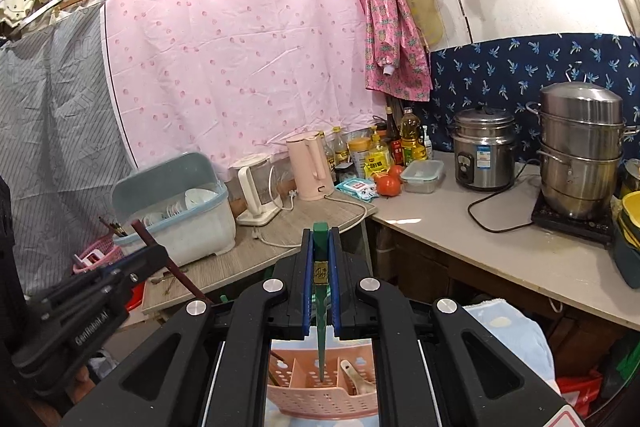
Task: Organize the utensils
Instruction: 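Lift the dark red chopstick with the left tool while the right tool carries the green chopstick to the holder, then open the left tool over the pink holder while the right tool releases its green chopstick inside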
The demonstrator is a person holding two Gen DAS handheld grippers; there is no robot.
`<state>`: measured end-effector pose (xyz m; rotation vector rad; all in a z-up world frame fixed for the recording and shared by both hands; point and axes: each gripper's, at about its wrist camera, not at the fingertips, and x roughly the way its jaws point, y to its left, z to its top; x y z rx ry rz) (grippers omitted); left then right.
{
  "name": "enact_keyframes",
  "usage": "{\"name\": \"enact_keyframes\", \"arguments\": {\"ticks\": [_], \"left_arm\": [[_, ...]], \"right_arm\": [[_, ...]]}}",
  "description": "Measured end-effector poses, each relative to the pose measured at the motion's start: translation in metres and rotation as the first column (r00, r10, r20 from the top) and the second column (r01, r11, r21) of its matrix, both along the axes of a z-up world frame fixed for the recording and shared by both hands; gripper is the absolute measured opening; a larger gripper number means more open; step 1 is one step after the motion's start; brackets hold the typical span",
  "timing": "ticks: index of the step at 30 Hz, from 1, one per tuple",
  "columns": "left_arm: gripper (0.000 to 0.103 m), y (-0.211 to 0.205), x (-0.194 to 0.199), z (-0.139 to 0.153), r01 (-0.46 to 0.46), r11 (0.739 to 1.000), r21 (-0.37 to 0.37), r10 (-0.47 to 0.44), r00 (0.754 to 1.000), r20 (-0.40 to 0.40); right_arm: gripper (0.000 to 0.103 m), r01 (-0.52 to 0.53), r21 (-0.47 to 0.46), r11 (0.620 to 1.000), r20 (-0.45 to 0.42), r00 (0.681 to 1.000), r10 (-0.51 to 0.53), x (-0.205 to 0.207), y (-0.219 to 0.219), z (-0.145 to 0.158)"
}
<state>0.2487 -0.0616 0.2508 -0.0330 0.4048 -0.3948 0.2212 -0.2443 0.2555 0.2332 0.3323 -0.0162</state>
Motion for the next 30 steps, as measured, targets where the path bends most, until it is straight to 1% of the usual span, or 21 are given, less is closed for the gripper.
{"name": "enact_keyframes", "arguments": {"ticks": [4,7,10,14,15,16,17,18,19,20,21,25,30], "left_arm": [[0.007,-0.003,0.014,-0.029,0.006,1.0,0.002,-0.006,0.998,-0.056],[0.007,-0.002,0.023,-0.051,0.005,1.0,0.005,-0.004,0.995,-0.099],[0.007,0.001,0.027,-0.073,-0.002,1.0,0.011,0.004,0.991,-0.133],[0.008,0.005,0.031,-0.092,-0.023,1.0,0.02,0.026,0.986,-0.167],[0.009,0.006,0.032,-0.096,-0.026,0.999,0.019,0.029,0.984,-0.174],[0.01,0.007,0.032,-0.098,-0.032,0.999,0.02,0.035,0.984,-0.176],[0.01,0.009,0.031,-0.101,-0.047,0.999,0.023,0.05,0.983,-0.176],[0.016,0.01,0.03,-0.103,-0.06,0.998,0.028,0.064,0.983,-0.175],[0.031,0.012,0.03,-0.104,-0.074,0.997,0.031,0.078,0.981,-0.176],[0.037,0.014,0.029,-0.105,-0.086,0.996,0.028,0.09,0.98,-0.175],[0.043,0.016,0.028,-0.105,-0.1,0.995,0.023,0.103,0.98,-0.171],[0.046,0.024,0.022,-0.106,-0.121,0.993,0.018,0.122,0.977,-0.174],[0.046,0.033,0.009,-0.107,-0.126,0.992,0.021,0.128,0.976,-0.177]], "right_arm": [[0.007,-0.006,0.003,1.0,-0.049,0.999,0.006,0.019,0.005,-0.027],[0.007,-0.013,0.009,1.0,-0.109,0.994,0.013,0.03,0.006,-0.056],[0.007,-0.02,0.009,1.0,-0.154,0.988,0.021,0.033,0.006,-0.083],[0.008,-0.015,0.015,1.0,-0.189,0.982,0.018,0.033,0.006,-0.104],[0.014,-0.008,0.013,1.0,-0.19,0.982,0.01,0.032,0.006,-0.107],[0.018,-0.001,0.01,1.0,-0.192,0.981,0.003,0.031,0.005,-0.111],[0.024,0.004,0.009,1.0,-0.192,0.981,-0.002,0.03,0.005,-0.112],[0.031,0.009,0.009,1.0,-0.191,0.982,-0.007,0.029,0.004,-0.114],[0.035,0.016,0.009,1.0,-0.187,0.982,-0.014,0.026,0.003,-0.115],[0.04,0.021,0.01,1.0,-0.181,0.983,-0.019,0.023,0.002,-0.116],[0.041,0.027,0.011,1.0,-0.178,0.984,-0.024,0.02,0.0,-0.116],[0.042,0.027,0.025,0.999,-0.179,0.984,-0.022,0.009,-0.003,-0.118],[0.043,0.025,0.015,1.0,-0.183,0.983,-0.022,-0.01,0.0,-0.122]]}}
